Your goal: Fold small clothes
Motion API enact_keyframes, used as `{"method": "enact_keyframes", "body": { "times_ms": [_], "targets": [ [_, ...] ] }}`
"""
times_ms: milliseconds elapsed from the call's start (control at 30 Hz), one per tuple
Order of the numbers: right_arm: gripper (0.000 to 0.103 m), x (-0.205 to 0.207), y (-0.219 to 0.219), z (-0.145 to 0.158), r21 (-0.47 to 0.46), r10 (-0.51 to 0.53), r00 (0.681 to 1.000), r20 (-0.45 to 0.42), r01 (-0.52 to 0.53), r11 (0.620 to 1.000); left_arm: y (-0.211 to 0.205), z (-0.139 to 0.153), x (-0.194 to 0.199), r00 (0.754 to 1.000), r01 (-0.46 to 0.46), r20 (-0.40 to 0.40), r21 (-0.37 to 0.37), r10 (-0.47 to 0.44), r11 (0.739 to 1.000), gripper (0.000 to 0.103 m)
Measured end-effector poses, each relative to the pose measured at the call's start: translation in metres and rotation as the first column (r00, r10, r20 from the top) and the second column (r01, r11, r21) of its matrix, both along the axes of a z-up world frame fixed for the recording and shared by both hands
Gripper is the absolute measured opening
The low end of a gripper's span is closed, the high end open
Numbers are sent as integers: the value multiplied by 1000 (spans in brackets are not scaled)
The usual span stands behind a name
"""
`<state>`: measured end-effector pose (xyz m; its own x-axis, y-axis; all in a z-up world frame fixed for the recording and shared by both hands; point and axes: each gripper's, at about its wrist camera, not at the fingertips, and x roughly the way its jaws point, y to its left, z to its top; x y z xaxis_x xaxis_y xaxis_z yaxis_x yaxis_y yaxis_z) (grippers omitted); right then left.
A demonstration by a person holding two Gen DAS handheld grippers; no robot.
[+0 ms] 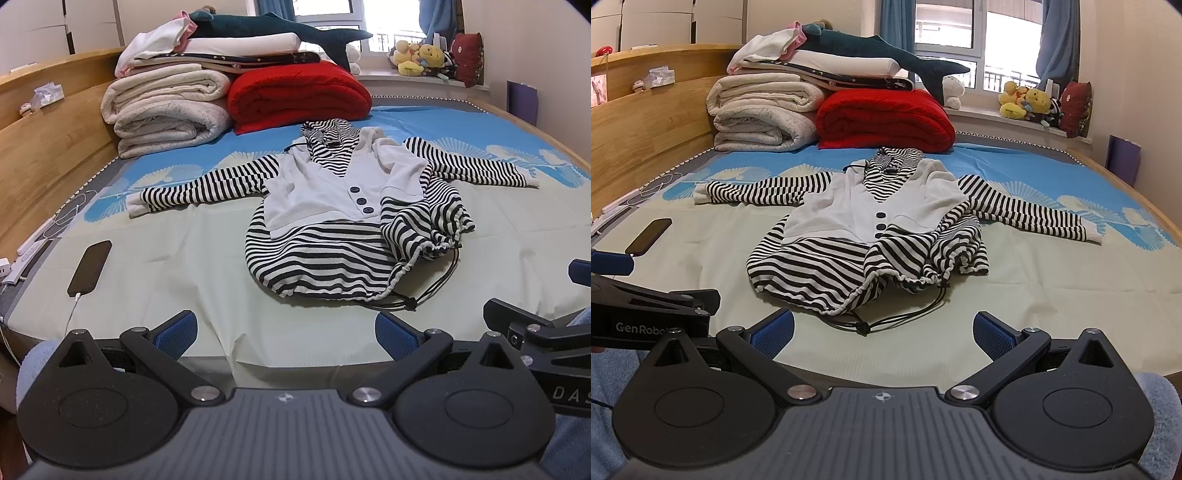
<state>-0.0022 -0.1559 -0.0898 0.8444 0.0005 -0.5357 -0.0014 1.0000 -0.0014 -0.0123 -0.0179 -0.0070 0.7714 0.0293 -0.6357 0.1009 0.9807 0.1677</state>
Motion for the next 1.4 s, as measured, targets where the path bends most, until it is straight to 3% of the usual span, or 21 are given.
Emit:
{"method": "enact_keyframes", "body": {
  "times_ms": [1033, 1167, 1267, 1400],
  "targets": [
    [102, 2, -3, -3, 16, -7, 1000, -7, 7, 1000, 0, -5, 7, 999, 31, -21, -31, -32, 999, 103],
    [102, 20, -20, -5, 69, -34, 998, -47, 37, 997, 16, -5, 26, 1000, 21, -18, -73, -23, 997, 103],
    [102, 46, -48, -13, 114, -101, 990, -99, 112, 987, 36, -4, 48, 999, -45, 3, -85, 46, 995, 103],
    [102, 89, -79, -31, 69, -176, 972, -152, 188, 980, 61, -10, 81, 992, -122, -25, -84, 121, 989, 103]
  ]
}}
